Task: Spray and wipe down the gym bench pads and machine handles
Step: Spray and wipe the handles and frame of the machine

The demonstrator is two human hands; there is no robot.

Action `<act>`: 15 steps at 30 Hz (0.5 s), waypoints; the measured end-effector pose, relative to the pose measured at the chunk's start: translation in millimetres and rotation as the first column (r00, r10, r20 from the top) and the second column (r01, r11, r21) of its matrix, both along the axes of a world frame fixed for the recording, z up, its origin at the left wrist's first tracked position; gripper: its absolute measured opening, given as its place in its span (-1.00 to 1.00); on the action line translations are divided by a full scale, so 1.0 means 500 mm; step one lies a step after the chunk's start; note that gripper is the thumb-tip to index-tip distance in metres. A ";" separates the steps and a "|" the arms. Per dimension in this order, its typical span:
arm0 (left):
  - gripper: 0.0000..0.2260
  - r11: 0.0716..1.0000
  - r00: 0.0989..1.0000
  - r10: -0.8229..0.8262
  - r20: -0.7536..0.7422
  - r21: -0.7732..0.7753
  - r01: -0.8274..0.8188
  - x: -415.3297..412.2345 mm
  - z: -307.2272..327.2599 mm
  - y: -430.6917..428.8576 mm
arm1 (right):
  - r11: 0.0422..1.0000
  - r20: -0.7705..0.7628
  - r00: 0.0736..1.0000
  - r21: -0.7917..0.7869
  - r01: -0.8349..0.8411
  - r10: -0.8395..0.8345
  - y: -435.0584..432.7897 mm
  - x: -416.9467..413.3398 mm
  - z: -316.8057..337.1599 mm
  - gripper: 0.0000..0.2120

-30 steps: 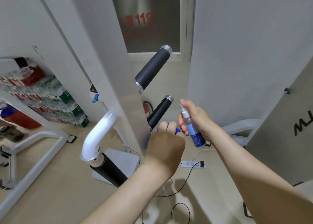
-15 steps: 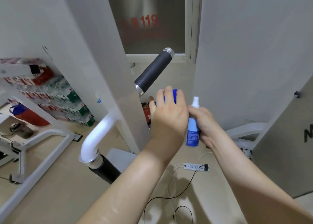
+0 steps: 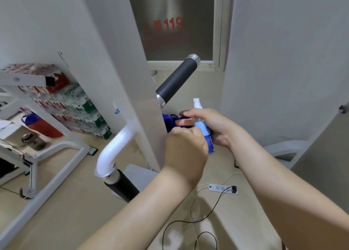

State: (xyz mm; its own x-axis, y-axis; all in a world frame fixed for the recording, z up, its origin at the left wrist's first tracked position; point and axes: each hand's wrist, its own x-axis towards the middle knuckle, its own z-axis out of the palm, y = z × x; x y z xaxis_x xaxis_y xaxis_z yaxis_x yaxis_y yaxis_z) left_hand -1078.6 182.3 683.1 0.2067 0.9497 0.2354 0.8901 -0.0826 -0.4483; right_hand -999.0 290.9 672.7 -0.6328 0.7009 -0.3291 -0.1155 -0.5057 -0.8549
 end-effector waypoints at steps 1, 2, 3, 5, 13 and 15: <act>-0.74 1.000 1.000 -0.003 -0.023 0.006 0.004 -0.001 -0.001 0.004 | 0.998 0.036 0.999 0.060 0.003 -0.006 -0.001 0.000 -0.004 -0.84; -0.71 1.000 0.999 -0.003 -0.032 0.009 0.004 -0.006 0.003 0.008 | 0.992 0.082 0.996 0.126 0.012 -0.022 -0.002 -0.001 -0.006 -0.85; -0.70 1.000 0.999 0.004 -0.035 0.013 -0.003 -0.012 0.005 0.014 | 0.984 0.117 0.992 0.177 0.033 -0.055 -0.004 -0.005 -0.009 -0.83; -0.81 0.999 1.000 0.005 -0.028 -0.032 -0.006 -0.022 -0.001 0.030 | 0.964 0.135 0.977 0.234 0.129 -0.164 -0.011 -0.012 -0.016 -0.80; -0.84 0.950 0.986 0.143 -0.085 -0.268 -0.161 -0.015 0.022 0.077 | 0.889 0.104 0.903 0.256 0.380 -0.416 -0.052 -0.023 -0.090 -0.83; -0.80 0.949 0.965 0.175 -0.195 -0.229 -0.218 -0.020 0.019 0.095 | 0.877 0.112 0.889 0.261 0.404 -0.443 -0.058 -0.030 -0.100 -0.80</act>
